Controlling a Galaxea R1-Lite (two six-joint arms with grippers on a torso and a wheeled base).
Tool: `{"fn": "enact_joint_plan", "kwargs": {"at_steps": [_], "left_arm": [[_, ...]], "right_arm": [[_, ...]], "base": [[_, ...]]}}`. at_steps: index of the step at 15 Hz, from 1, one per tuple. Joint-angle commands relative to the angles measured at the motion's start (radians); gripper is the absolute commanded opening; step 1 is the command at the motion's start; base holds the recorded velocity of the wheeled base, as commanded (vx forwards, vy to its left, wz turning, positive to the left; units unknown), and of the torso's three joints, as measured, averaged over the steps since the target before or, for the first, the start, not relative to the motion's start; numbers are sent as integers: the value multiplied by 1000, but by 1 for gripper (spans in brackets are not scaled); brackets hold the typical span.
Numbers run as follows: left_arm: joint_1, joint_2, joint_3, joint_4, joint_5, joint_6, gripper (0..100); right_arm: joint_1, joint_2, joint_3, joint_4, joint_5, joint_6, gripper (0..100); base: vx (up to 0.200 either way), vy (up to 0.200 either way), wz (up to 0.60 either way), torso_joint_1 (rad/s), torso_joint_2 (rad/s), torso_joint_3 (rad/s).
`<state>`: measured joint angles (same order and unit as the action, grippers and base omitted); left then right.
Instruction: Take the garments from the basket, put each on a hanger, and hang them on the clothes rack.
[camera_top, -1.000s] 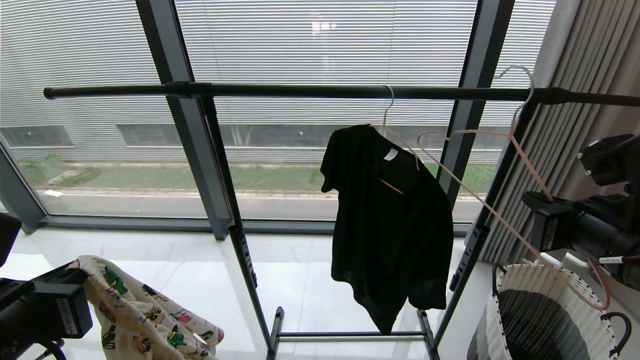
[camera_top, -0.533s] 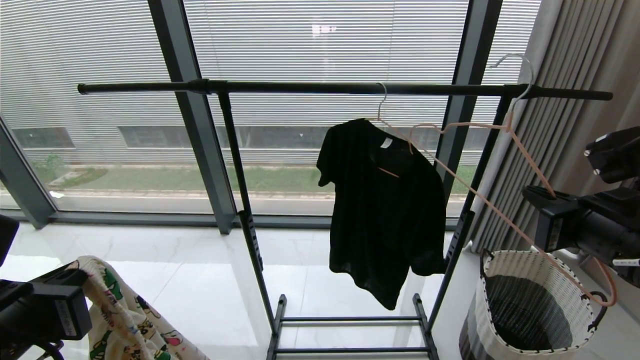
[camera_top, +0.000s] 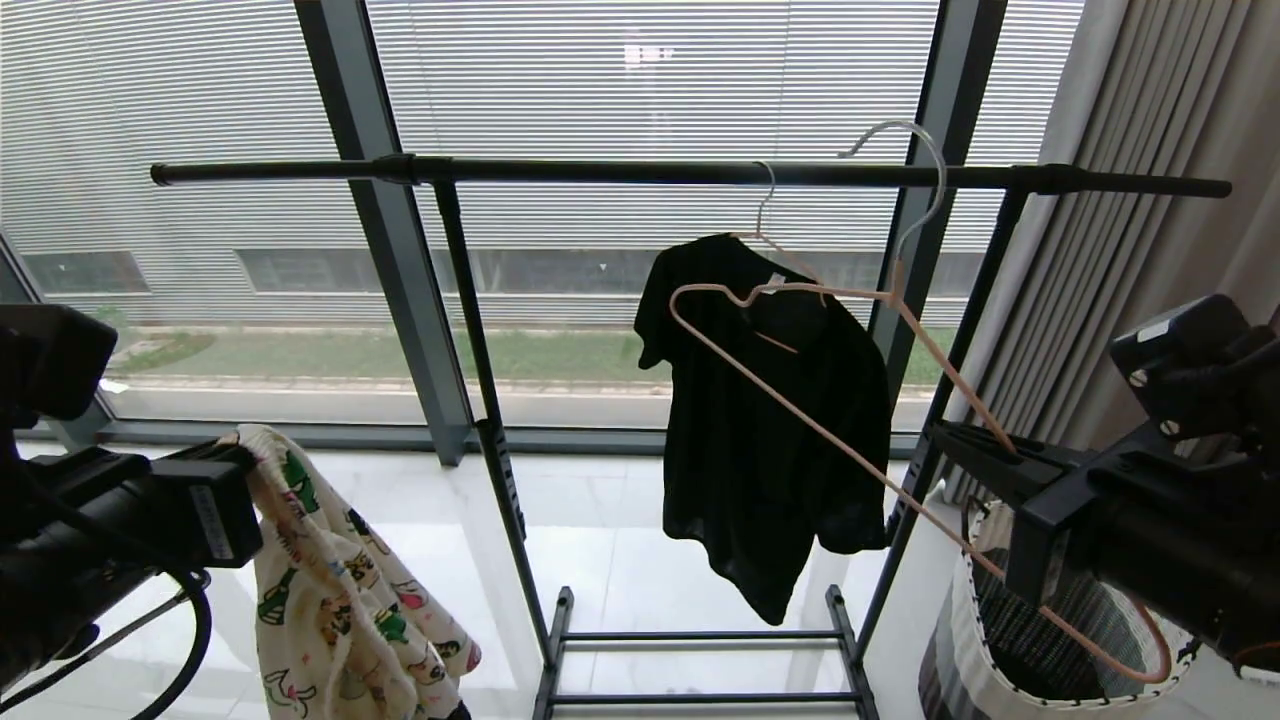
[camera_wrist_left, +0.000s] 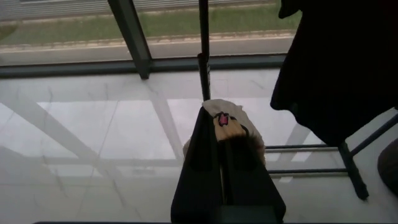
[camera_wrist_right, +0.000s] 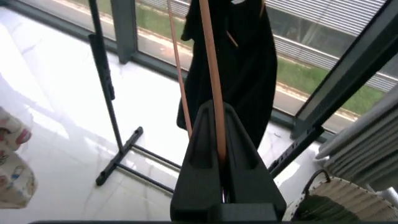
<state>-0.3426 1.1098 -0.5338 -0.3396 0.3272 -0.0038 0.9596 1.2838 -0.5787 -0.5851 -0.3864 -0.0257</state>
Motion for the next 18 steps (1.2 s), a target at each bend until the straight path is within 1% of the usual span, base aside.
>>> {"fn": "enact_joint_plan", "kwargs": {"at_steps": [1,3,4,5,8,12,14,18], "left_arm": [[-1,188,-84,-76,12,-36,0],[-29,266,-104,-142,15,-39,0],[-41,303,-124,-182,29,-54,0],[-53,329,-146,-202,47,-62,0],[-72,351,-178,-203,52,-73,0],[-88,352,-179,-203,53,-81,0],[-101,349,-179,-203,53,-84,0],[-101,343,-179,-203,55,-84,0]], "right_arm": [[160,78,-1,-1,0,41,0],[243,123,-16,-2,1,66,0],[275,134,-24,-2,1,78,0],[288,141,-27,-2,1,83,0],[300,150,-27,-2,3,86,0],[298,166,-27,-2,3,87,0],[298,186,-36,-5,3,101,0],[298,212,-55,-22,3,115,0]], "base": [[0,0,0,0,0,0],[0,0,0,0,0,0],[0,0,0,0,0,0],[0,0,0,0,0,0],[0,0,0,0,0,0],[0,0,0,0,0,0],[0,0,0,0,0,0],[0,0,0,0,0,0]]}}
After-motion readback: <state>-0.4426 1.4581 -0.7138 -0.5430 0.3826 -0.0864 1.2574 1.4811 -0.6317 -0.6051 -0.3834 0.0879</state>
